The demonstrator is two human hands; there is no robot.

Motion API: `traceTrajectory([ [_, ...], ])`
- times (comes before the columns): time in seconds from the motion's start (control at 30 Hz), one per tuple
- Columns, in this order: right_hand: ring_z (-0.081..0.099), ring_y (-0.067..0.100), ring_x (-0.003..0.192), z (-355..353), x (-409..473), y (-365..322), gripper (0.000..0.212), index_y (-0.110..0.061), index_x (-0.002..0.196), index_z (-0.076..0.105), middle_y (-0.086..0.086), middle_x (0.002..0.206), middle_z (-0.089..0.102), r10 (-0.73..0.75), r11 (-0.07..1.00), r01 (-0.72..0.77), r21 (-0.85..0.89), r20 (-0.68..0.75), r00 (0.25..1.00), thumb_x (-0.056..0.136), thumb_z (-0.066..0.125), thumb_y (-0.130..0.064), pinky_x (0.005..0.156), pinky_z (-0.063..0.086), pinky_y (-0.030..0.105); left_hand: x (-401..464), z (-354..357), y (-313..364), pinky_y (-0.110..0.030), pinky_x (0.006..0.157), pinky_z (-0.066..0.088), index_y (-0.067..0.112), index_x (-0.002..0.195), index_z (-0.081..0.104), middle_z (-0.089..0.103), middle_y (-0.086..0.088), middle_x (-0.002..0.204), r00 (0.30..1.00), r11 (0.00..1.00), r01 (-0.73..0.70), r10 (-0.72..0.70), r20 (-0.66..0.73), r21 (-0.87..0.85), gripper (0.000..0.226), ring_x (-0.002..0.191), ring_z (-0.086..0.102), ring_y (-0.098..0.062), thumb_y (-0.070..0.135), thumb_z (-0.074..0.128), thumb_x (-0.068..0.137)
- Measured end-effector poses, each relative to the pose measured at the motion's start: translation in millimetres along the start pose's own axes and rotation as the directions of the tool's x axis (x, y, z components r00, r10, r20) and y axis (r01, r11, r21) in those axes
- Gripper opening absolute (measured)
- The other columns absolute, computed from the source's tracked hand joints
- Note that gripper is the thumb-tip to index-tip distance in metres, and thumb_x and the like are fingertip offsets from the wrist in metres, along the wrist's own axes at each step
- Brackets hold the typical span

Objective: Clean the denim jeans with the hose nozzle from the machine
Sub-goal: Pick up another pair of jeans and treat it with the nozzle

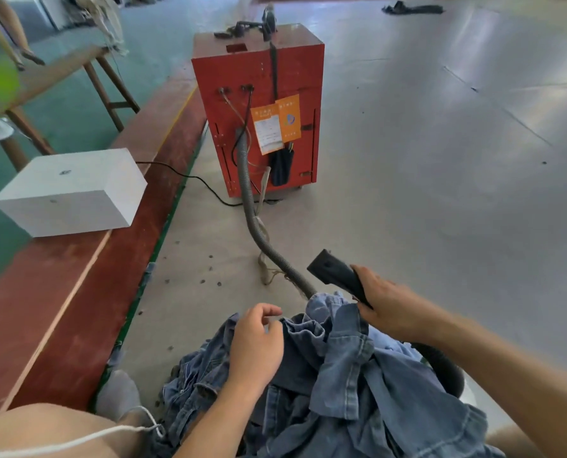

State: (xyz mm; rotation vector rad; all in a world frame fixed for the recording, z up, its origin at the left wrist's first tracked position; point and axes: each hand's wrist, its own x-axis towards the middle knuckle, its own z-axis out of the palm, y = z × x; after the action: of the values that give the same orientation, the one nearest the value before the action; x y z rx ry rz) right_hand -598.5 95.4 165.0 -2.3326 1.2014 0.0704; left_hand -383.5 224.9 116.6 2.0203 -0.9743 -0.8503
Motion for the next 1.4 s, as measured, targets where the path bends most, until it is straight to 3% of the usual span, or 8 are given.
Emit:
traceTrajectory([
  [0.23, 0.061, 0.02, 0.096, -25, 27, -5, 0.066, -0.026, 0.156, 0.02, 0.002, 0.122, 0.063, 0.013, 0.996, -0.015, -0.087, -0.019, 1.0, 0.103, 0.06, -0.03, 0.086, 0.052, 0.039, 14, -10, 22, -0.008, 0.056, 0.039, 0.039, 0.096, 0.058, 0.058, 0.024, 0.086, 0.957, 0.912, -0.264, 0.206, 0.206, 0.314, 0.013, 0.078, 0.054, 0.006, 0.037, 0.048, 0.105],
  [0.43, 0.061, 0.017, 0.096, -43, 41, -18, 0.071, -0.035, 0.158, 0.018, -0.003, 0.121, 0.06, -0.029, 0.967, 0.033, -0.253, 0.019, 0.999, 0.104, 0.061, -0.024, 0.088, 0.054, 0.039, 25, -19, 34, -0.031, 0.101, 0.047, 0.023, 0.128, 0.053, 0.057, 0.008, 0.126, 0.843, 0.676, -0.536, 0.457, 0.283, 0.506, 0.031, 0.117, 0.053, -0.013, 0.043, 0.048, 0.104],
  [0.57, 0.062, 0.023, 0.103, -21, 43, -48, 0.071, -0.032, 0.155, 0.02, 0.0, 0.121, 0.059, -0.182, 0.938, 0.196, -0.286, 0.074, 0.981, 0.1, 0.062, -0.017, 0.084, 0.054, 0.04, 33, -23, 34, -0.04, 0.107, 0.05, 0.015, 0.14, 0.047, 0.05, -0.002, 0.139, 0.631, 0.32, -0.685, 0.71, 0.313, 0.655, 0.072, 0.129, 0.05, -0.024, 0.045, 0.076, 0.081],
  [0.63, 0.063, 0.026, 0.106, -11, 41, -55, 0.054, -0.026, 0.145, 0.033, 0.0, 0.121, 0.061, -0.215, 0.939, 0.237, -0.251, 0.112, 0.97, 0.1, 0.063, -0.021, 0.079, 0.05, 0.038, 44, -23, 30, -0.044, 0.111, 0.046, 0.012, 0.149, 0.04, 0.05, -0.005, 0.148, 0.653, 0.28, -0.676, 0.656, 0.378, 0.681, 0.091, 0.137, 0.048, -0.028, 0.051, 0.078, 0.076],
  [0.77, 0.064, 0.029, 0.109, 2, 42, -57, 0.049, -0.026, 0.141, 0.038, 0.003, 0.123, 0.064, -0.146, 0.96, 0.185, -0.21, 0.187, 0.972, 0.1, 0.064, -0.031, 0.085, 0.053, 0.044, 65, -22, 22, -0.039, 0.102, 0.046, 0.029, 0.145, 0.042, 0.055, 0.006, 0.138, 0.813, 0.456, -0.582, 0.351, 0.465, 0.673, 0.056, 0.13, 0.049, -0.021, 0.043, 0.064, 0.095],
  [0.9, 0.062, 0.02, 0.093, -13, 51, -25, 0.031, -0.033, 0.117, 0.049, -0.006, 0.103, 0.062, 0.002, 0.974, 0.056, -0.22, 0.257, 0.966, 0.098, 0.062, -0.053, 0.082, 0.054, 0.038, 87, -31, 26, -0.034, 0.102, 0.045, 0.034, 0.138, 0.045, 0.056, 0.01, 0.134, 0.872, 0.574, -0.484, 0.379, 0.31, 0.661, 0.045, 0.121, 0.052, -0.014, 0.038, 0.064, 0.097],
  [1.03, 0.058, 0.01, 0.072, -55, 80, -17, 0.032, -0.038, 0.099, 0.043, -0.013, 0.085, 0.059, 0.049, 0.955, -0.053, -0.291, -0.02, 0.999, 0.097, 0.052, -0.068, 0.058, 0.042, 0.029, 109, -50, 62, -0.044, 0.13, 0.011, 0.023, 0.158, 0.02, 0.029, 0.007, 0.163, 0.862, 0.611, -0.438, 0.493, 0.117, 0.659, 0.07, 0.152, 0.024, -0.014, 0.043, 0.057, 0.101],
  [1.4, 0.056, 0.02, 0.061, -249, 340, -122, 0.024, -0.02, 0.08, 0.056, 0.002, 0.07, 0.058, 0.122, 0.992, -0.103, 0.068, -0.685, 0.718, 0.093, 0.058, -0.04, 0.051, 0.038, 0.029, 179, -105, 98, -0.024, 0.1, 0.044, 0.035, 0.124, 0.057, 0.061, 0.016, 0.125, 0.939, 0.83, -0.34, 0.277, 0.202, 0.442, 0.031, 0.118, 0.057, -0.008, 0.055, 0.049, 0.1],
])
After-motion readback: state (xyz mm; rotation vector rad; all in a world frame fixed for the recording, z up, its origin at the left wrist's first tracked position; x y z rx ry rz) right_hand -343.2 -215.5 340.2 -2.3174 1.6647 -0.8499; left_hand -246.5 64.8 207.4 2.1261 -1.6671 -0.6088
